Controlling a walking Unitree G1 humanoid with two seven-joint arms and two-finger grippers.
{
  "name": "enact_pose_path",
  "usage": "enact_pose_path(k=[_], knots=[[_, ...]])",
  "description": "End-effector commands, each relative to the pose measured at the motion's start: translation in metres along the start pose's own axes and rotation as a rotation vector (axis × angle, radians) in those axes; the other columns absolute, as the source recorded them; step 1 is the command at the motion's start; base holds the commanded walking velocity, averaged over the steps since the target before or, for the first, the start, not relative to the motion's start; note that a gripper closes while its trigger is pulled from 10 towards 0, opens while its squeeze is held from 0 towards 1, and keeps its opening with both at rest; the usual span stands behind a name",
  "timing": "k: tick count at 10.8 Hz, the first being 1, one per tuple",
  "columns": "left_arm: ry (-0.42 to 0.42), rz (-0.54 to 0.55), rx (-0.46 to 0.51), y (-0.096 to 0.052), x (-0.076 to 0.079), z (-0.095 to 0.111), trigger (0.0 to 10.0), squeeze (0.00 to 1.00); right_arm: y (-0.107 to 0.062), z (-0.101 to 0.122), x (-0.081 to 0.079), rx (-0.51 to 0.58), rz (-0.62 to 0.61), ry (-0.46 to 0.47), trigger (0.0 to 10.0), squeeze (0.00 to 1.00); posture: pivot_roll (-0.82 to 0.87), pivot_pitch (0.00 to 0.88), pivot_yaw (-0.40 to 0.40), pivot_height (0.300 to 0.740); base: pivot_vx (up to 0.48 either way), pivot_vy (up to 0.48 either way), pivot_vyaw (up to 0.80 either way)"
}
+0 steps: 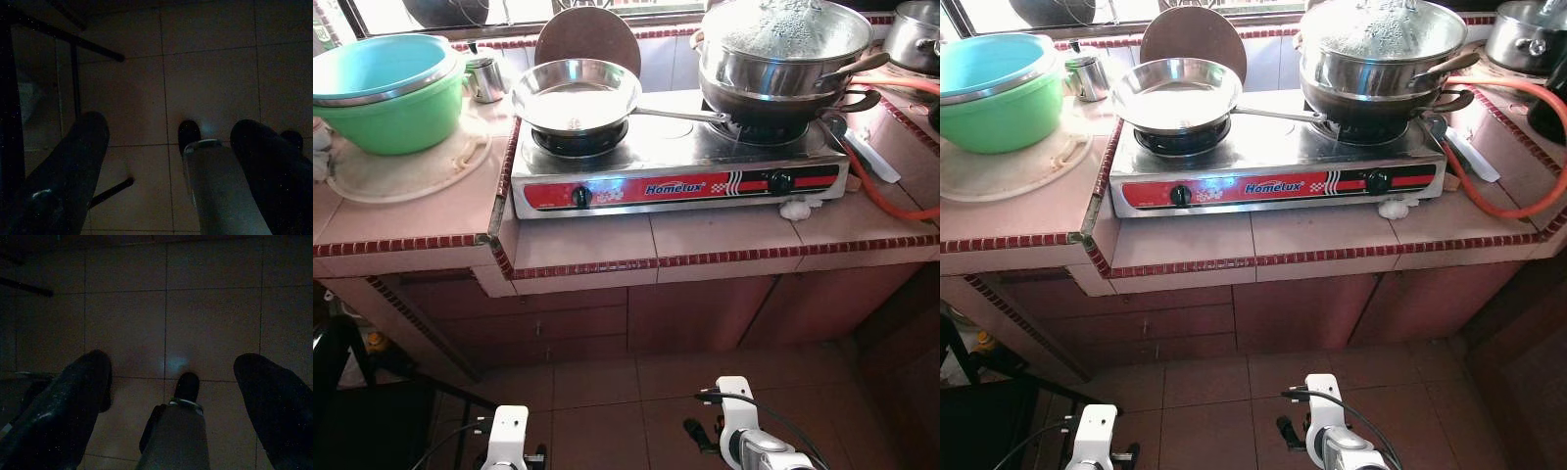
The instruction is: Kitchen organization
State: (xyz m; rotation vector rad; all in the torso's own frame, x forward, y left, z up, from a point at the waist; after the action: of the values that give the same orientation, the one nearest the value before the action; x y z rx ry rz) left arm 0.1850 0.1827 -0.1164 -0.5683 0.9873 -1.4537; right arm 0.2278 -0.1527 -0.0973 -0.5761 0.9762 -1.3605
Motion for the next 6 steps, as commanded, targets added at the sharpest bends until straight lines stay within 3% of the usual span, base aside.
enact_pose_path(k=[1, 5, 6], knots=[[0.005, -0.006, -0.016, 0.000, -0.001, -0.004, 10.0, 0.00, 0.000, 0.002, 0.000, 0.004, 0.001, 0.004, 10.0, 0.00, -0.05, 0.063, 0.042, 0.740, 0.000, 0.000, 0.00], [0.005, -0.006, -0.016, 0.000, -0.001, -0.004, 10.0, 0.00, 0.000, 0.002, 0.000, 0.004, 0.001, 0.004, 10.0, 0.00, -0.05, 0.063, 0.042, 0.740, 0.000, 0.000, 0.00], [0.017, -0.033, -0.034, -0.003, 0.005, -0.015, 10.0, 0.00, 0.000, 0.004, 0.002, 0.003, 0.001, -0.045, 10.0, 0.00, -0.05, 0.058, 0.028, 0.740, 0.000, 0.000, 0.00]])
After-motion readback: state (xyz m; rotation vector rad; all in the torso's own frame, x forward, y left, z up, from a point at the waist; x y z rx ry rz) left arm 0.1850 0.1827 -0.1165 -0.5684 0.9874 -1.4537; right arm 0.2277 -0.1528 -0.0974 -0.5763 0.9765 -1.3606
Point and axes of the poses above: a point about 5 cm out from each wrist's last joint towards the gripper, its own y axis pointing out of the wrist towards the gripper, its own z axis along the axis of the wrist's last joint, x = y × z, the point moved 3 cm from there along y, pointing out of the wrist towards the gripper, and after that the axes turned 12 degrees about y, right-handed, at the moved point
